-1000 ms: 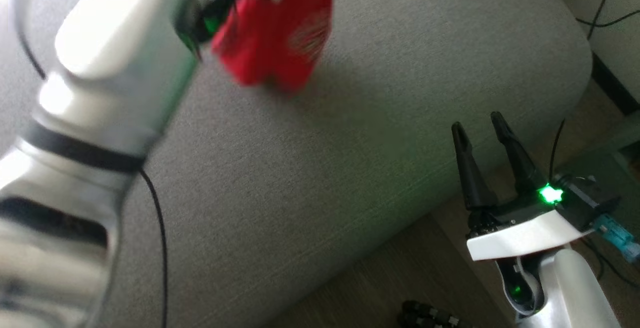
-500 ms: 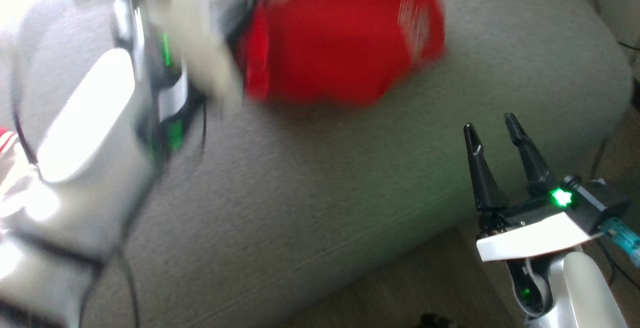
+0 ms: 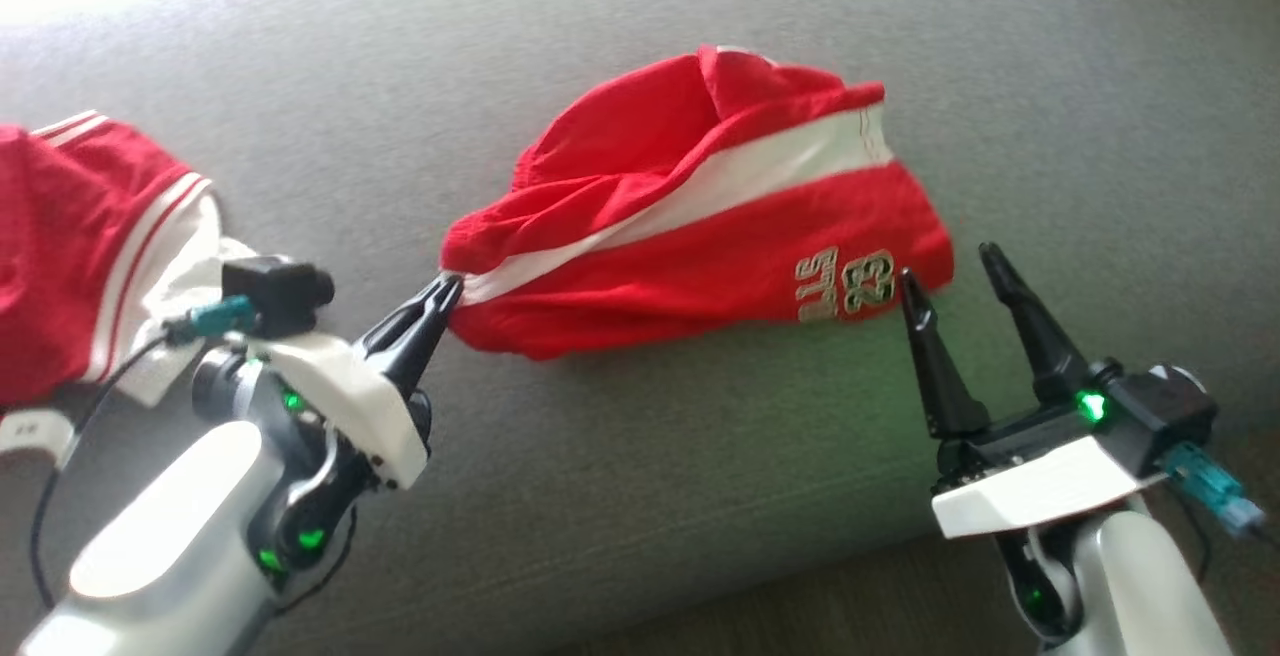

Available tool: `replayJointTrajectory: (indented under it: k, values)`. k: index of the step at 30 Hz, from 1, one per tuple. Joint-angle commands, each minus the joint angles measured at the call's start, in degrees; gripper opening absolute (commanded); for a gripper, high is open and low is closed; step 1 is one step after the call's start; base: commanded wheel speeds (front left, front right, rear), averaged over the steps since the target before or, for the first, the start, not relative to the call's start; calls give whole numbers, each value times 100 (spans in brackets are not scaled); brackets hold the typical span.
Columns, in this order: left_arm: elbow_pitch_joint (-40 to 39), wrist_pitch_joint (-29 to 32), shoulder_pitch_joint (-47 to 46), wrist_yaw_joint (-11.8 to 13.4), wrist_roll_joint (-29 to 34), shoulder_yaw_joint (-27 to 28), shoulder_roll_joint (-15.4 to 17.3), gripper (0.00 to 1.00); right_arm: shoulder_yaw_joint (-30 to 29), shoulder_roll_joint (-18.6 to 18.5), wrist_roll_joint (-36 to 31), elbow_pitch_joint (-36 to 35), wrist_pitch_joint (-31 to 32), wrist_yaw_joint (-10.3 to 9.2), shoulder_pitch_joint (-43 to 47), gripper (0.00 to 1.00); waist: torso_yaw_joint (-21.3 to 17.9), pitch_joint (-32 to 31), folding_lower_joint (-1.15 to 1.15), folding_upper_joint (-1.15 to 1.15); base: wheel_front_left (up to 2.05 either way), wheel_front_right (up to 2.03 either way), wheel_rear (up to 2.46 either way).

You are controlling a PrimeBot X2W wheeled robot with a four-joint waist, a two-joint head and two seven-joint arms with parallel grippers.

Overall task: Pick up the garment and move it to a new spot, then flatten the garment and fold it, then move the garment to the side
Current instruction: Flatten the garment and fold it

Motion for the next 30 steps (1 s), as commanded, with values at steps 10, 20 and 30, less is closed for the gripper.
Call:
replayJointTrajectory:
  k: [10,20,30]
  values:
    - [-248,-636,264,582,141,438,233,0,110,-60,630,1100,-52,-1,-967,100,240,50,0,0,0,0,0]
    - [-152,-846,350,956,233,608,363,0,558,-60,1211,2885,-52,-1,-2279,100,206,185,0,0,0,0,0]
    - [-104,-826,292,986,278,551,338,0,931,-60,1658,3931,-52,-1,-2927,100,299,287,0,0,0,0,0]
